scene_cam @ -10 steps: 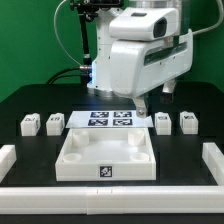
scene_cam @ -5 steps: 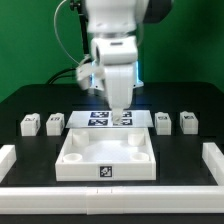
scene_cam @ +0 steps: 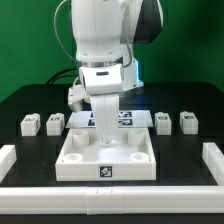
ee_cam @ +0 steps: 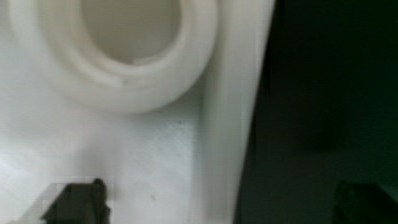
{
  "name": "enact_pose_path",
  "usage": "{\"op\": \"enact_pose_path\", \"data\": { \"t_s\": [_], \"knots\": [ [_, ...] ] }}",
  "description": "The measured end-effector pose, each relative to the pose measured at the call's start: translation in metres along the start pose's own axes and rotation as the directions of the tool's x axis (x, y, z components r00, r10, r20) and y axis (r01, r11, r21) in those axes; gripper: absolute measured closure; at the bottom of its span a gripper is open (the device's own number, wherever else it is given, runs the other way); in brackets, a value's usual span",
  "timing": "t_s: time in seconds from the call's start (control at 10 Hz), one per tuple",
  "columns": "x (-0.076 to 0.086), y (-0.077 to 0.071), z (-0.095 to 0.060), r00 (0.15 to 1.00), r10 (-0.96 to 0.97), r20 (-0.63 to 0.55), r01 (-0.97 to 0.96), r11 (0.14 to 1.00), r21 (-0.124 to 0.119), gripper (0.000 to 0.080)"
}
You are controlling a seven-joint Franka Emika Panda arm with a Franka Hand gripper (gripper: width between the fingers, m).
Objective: Assemble one leg
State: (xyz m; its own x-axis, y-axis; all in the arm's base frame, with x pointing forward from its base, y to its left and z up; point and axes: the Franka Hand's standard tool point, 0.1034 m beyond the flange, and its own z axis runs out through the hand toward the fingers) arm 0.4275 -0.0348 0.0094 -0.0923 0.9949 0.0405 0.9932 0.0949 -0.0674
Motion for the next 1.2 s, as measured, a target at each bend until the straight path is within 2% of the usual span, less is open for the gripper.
{"op": "enact_pose_path", "data": {
  "t_s": [0.1, 0.2, 0.4, 0.5, 0.7, 1.2],
  "knots": [
    [-0.0001, -0.0004, 0.0003, 1.000, 0.001, 0.000, -0.001, 1.000, 0.001, 0.0274],
    [-0.0002, -0.0005, 0.0004, 1.000, 0.001, 0.000, -0.001, 1.000, 0.001, 0.0274],
    [-0.0002, -0.0007, 0.0006, 1.000, 0.002, 0.000, -0.002, 1.000, 0.002, 0.0550],
    [-0.0002, -0.0007, 0.0006, 1.000, 0.002, 0.000, -0.002, 1.000, 0.002, 0.0721],
    [-0.0011, 0.0016, -0.0005, 1.000, 0.005, 0.002, -0.005, 1.000, -0.009, 0.0736],
    [-0.0012, 0.0016, -0.0005, 1.000, 0.005, 0.002, -0.005, 1.000, -0.010, 0.0736]
  ]
}}
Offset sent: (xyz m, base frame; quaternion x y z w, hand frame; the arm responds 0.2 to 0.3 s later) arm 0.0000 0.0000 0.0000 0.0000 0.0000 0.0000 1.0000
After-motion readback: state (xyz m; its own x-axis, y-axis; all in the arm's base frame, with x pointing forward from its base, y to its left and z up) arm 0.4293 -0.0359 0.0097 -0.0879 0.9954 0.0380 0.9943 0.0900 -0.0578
